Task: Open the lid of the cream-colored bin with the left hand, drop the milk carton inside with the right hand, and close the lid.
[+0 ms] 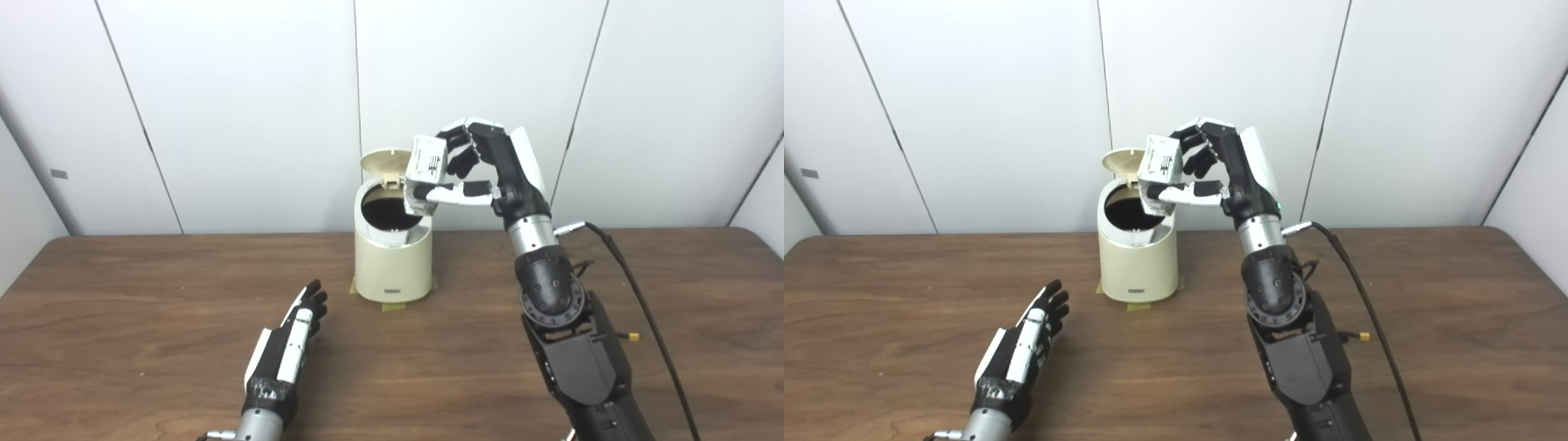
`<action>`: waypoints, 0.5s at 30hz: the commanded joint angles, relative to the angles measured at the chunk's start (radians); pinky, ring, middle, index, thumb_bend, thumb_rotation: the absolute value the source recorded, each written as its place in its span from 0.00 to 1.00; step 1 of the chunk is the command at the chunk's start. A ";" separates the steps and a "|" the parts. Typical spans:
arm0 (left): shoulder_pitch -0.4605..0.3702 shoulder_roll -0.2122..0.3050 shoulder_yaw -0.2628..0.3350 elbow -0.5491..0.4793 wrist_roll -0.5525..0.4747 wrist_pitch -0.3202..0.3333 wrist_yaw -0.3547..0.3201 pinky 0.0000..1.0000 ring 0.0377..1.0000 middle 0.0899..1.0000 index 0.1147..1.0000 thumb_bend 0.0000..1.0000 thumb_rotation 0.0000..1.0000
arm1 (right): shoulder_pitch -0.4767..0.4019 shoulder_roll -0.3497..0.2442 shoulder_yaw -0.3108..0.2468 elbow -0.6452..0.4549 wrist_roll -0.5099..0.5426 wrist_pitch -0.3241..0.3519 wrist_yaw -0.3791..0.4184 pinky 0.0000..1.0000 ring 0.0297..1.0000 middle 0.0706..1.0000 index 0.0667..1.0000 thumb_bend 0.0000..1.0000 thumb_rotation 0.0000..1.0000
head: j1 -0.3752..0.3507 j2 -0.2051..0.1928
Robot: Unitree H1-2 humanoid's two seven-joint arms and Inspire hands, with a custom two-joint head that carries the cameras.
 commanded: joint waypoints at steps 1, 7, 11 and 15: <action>-0.023 -0.010 -0.005 -0.009 0.010 -0.042 0.006 1.00 0.97 0.96 0.97 0.46 0.92 | -0.083 0.012 0.002 -0.010 -0.011 -0.048 -0.037 0.32 0.39 0.46 0.47 0.50 0.00 | 0.002 0.000; -0.019 -0.021 -0.007 -0.021 0.011 -0.040 0.017 0.99 0.96 0.95 0.97 0.46 0.89 | -0.091 0.034 0.008 0.076 0.009 -0.111 -0.059 0.32 0.40 0.46 0.46 0.50 0.00 | 0.008 -0.002; -0.013 -0.026 -0.013 -0.024 0.020 -0.038 0.020 0.99 0.96 0.95 0.97 0.47 0.90 | -0.086 0.056 -0.002 0.122 0.020 -0.140 -0.094 0.32 0.40 0.46 0.47 0.50 0.00 | 0.011 -0.003; -0.010 -0.032 -0.021 -0.025 0.029 -0.045 0.026 0.97 0.96 0.95 0.97 0.47 0.90 | -0.081 0.071 -0.016 0.159 0.038 -0.158 -0.126 0.33 0.40 0.45 0.47 0.50 0.00 | 0.011 -0.003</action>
